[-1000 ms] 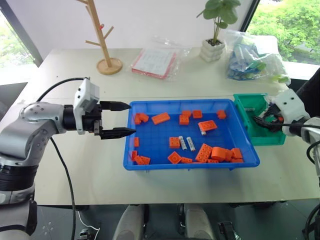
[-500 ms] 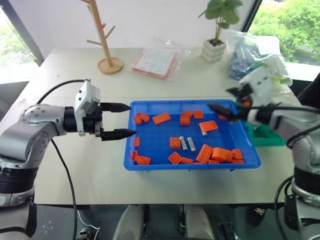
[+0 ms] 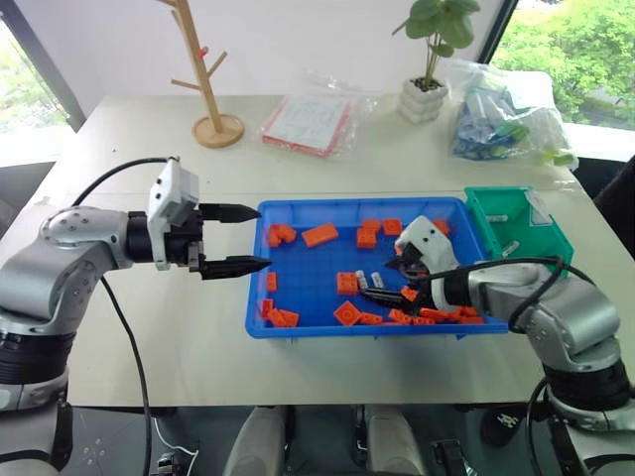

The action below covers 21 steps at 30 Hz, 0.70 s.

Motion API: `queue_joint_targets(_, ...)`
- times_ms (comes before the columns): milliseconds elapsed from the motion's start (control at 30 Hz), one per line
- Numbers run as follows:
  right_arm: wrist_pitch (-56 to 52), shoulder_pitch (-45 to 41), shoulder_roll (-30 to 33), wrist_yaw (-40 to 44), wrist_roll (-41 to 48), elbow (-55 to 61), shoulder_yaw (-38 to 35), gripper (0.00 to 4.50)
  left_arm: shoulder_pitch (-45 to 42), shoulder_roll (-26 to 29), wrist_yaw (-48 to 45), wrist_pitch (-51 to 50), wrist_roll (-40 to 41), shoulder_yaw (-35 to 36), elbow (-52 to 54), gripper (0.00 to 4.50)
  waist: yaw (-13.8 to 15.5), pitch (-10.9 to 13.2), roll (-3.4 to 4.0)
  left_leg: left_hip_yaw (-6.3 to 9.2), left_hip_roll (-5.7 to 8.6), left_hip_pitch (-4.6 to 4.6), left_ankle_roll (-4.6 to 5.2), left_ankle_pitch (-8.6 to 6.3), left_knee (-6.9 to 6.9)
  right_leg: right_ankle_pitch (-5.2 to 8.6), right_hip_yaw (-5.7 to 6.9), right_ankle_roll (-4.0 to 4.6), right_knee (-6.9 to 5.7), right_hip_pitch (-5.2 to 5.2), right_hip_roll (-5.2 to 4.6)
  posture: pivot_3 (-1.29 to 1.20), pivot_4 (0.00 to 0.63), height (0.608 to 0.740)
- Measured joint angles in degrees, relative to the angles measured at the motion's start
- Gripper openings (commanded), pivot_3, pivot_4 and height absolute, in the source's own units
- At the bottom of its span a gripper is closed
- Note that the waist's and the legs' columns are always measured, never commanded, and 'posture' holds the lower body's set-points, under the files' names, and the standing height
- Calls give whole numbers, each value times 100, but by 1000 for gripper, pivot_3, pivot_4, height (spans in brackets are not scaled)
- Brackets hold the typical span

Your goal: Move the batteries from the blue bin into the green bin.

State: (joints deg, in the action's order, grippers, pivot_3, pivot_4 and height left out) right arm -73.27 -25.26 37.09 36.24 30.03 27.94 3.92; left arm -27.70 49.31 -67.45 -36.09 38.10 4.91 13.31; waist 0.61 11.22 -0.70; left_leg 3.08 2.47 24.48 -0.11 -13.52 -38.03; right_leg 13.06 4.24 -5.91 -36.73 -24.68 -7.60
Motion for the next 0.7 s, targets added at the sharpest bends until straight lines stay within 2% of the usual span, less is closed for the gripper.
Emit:
queue_joint_targets(467, 1346, -322, 30, 276, -669, -1067, 1117, 4407, -8, 0, 19, 4, 3, 44, 17, 4500, -4, 0, -1, 1, -1, -2, 0, 0, 0, 0, 2, -1, -1, 0, 2, 0, 150, 692)
queue_joint_targets(567, 1633, -332, 61, 365, -878, -1183, 1244, 3525, -9, 0, 25, 7, 3, 45, 17, 4500, -4, 0, -2, 1, -1, -3, 0, 0, 0, 0, 2, -1, -1, 2, 2, 0, 150, 692)
queue_joint_targets(700, 1742, -331, 112, 447, -985, -1235, 1264, 1492, -12, 0, 47, 8, 3, 45, 16, 4500, -1, 0, -2, 2, -1, -3, 0, 0, 0, 0, 2, -1, -1, 2, 2, 0, 150, 692)
